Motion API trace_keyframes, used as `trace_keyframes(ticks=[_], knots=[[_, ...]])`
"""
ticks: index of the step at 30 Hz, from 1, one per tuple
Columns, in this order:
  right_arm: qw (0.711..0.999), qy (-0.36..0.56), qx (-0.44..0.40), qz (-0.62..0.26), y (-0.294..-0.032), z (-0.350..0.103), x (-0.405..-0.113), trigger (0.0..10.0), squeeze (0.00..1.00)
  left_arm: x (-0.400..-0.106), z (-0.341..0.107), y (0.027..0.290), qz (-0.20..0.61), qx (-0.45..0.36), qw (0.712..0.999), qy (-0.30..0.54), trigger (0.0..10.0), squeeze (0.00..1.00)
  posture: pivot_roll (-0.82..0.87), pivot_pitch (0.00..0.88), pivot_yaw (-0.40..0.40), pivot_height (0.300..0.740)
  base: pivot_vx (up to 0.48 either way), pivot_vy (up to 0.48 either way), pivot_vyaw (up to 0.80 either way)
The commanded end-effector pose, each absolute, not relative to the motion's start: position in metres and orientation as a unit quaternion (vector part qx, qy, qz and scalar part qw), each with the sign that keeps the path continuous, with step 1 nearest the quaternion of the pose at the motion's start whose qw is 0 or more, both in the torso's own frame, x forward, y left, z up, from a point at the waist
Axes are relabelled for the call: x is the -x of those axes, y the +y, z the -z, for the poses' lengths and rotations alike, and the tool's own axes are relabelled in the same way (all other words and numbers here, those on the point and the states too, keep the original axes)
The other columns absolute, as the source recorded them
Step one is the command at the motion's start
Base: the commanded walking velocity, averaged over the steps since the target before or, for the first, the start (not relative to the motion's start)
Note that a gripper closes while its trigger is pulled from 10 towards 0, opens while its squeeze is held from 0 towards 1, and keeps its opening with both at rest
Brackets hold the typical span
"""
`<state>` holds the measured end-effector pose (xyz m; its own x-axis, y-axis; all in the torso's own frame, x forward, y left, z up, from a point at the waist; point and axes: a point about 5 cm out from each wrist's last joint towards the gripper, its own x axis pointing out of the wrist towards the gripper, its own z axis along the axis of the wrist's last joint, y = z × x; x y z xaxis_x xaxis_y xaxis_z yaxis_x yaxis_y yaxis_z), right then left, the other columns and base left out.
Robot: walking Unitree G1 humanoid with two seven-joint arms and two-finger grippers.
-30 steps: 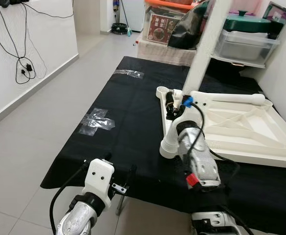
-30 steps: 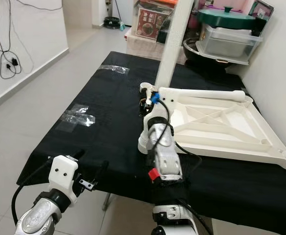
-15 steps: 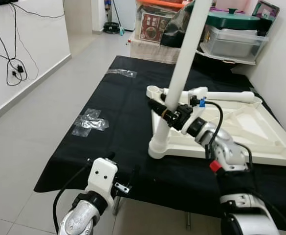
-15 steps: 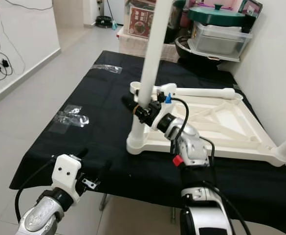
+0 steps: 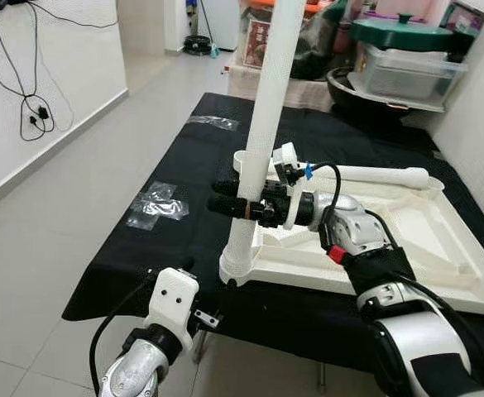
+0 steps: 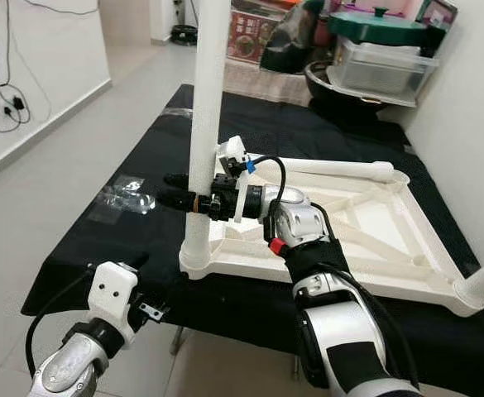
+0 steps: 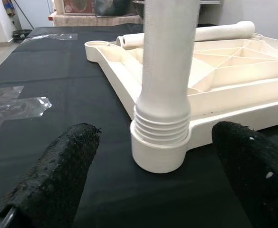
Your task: Building children table
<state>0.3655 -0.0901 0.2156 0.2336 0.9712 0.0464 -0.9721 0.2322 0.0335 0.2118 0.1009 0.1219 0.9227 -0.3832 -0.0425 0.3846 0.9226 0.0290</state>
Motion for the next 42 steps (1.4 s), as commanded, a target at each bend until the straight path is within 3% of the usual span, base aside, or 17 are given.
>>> trace_keyframes(ticks=[1, 6, 8, 9, 10, 14, 16, 24, 25, 26, 30, 31, 36, 37, 39, 40, 42], knots=[[0.826, -0.007, -0.027, -0.563, -0.09, -0.215, -0.372, 0.0, 0.0, -0.21, -0.121, 0.099, 0.198, -0.02, 0.98, 0.021, 10.0, 0.0, 0.15, 0.009, -0.128, 0.74, 0.0, 0.0, 0.0], [0.914, -0.01, -0.037, -0.404, -0.109, -0.201, -0.378, 0.0, 0.0, -0.212, -0.121, 0.099, 0.196, -0.015, 0.98, 0.022, 10.0, 0.0, 0.13, 0.013, -0.119, 0.74, 0.0, 0.0, 0.0], [0.925, -0.014, -0.038, -0.378, -0.113, -0.199, -0.378, 0.0, 0.0, -0.213, -0.121, 0.099, 0.196, -0.015, 0.98, 0.022, 10.0, 0.0, 0.13, 0.013, -0.118, 0.74, 0.0, 0.0, 0.0], [0.944, -0.013, -0.043, -0.326, -0.118, -0.195, -0.379, 0.0, 0.0, -0.214, -0.121, 0.099, 0.195, -0.016, 0.98, 0.022, 10.0, 0.0, 0.13, 0.011, -0.115, 0.74, 0.0, 0.0, 0.0], [0.983, 0.009, -0.09, -0.161, -0.133, -0.184, -0.379, 0.0, 0.0, -0.214, -0.12, 0.1, 0.192, -0.015, 0.981, 0.022, 10.0, 0.0, 0.12, 0.011, -0.113, 0.74, 0.0, 0.0, 0.0], [0.996, 0.026, -0.079, -0.038, -0.148, -0.173, -0.372, 0.0, 0.0, -0.215, -0.121, 0.1, 0.191, -0.015, 0.981, 0.022, 10.0, 0.0, 0.11, 0.016, -0.113, 0.74, 0.0, 0.0, 0.0], [0.992, 0.04, -0.084, 0.09, -0.153, -0.163, -0.353, 0.0, 0.0, -0.217, -0.12, 0.1, 0.193, -0.015, 0.981, 0.022, 10.0, 0.0, 0.11, 0.011, -0.113, 0.74, 0.0, 0.0, 0.0], [0.975, 0.061, -0.132, 0.169, -0.135, -0.159, -0.336, 0.0, 0.0, -0.218, -0.12, 0.1, 0.195, -0.017, 0.981, 0.021, 10.0, 0.0, 0.12, 0.009, -0.12, 0.74, 0.0, 0.0, 0.0], [0.971, 0.06, -0.146, 0.178, -0.128, -0.163, -0.337, 1.6, 0.0, -0.219, -0.12, 0.1, 0.194, -0.018, 0.981, 0.021, 10.0, 0.0, 0.11, 0.009, -0.116, 0.74, 0.0, 0.0, 0.0], [0.971, 0.058, -0.159, 0.171, -0.119, -0.169, -0.34, 10.0, 0.0, -0.219, -0.12, 0.1, 0.194, -0.018, 0.981, 0.021, 10.0, 0.0, 0.11, 0.008, -0.115, 0.74, 0.0, 0.0, 0.0], [0.976, 0.021, -0.171, 0.137, -0.107, -0.185, -0.347, 10.0, 0.0, -0.219, -0.12, 0.099, 0.196, -0.019, 0.98, 0.021, 10.0, 0.0, 0.11, 0.014, -0.114, 0.74, 0.0, 0.0, 0.0], [0.978, 0.007, -0.168, 0.125, -0.107, -0.188, -0.348, 10.0, 1.0, -0.219, -0.12, 0.099, 0.196, -0.019, 0.98, 0.021, 10.0, 0.0, 0.11, 0.015, -0.115, 0.74, 0.0, 0.0, 0.0], [0.983, -0.015, -0.164, 0.079, -0.112, -0.191, -0.353, 10.0, 1.0, -0.22, -0.119, 0.098, 0.196, -0.019, 0.98, 0.023, 10.0, 0.0, 0.11, 0.017, -0.116, 0.74, 0.0, 0.0, 0.0], [0.986, -0.029, -0.154, 0.065, -0.118, -0.194, -0.355, 10.0, 0.32, -0.22, -0.119, 0.098, 0.197, -0.019, 0.98, 0.023, 10.0, 0.0, 0.11, 0.018, -0.112, 0.74, 0.0, 0.0, 0.0], [0.987, -0.039, -0.146, 0.057, -0.122, -0.196, -0.357, 10.0, 0.32, -0.22, -0.119, 0.098, 0.197, -0.019, 0.98, 0.023, 10.0, 0.0, 0.11, 0.018, -0.112, 0.74, 0.0, 0.0, 0.0], [0.988, -0.073, -0.132, 0.023, -0.128, -0.203, -0.36, 10.0, 0.0, -0.221, -0.119, 0.098, 0.197, -0.019, 0.98, 0.024, 10.0, 0.0, 0.1, 0.014, -0.109, 0.74, 0.0, 0.0, 0.0], [0.986, -0.098, -0.13, -0.032, -0.13, -0.209, -0.362, 10.0, 0.0, -0.221, -0.118, 0.098, 0.198, -0.019, 0.98, 0.024, 10.0, 0.0, 0.11, 0.007, -0.108, 0.74, 0.0, 0.0, 0.0]])
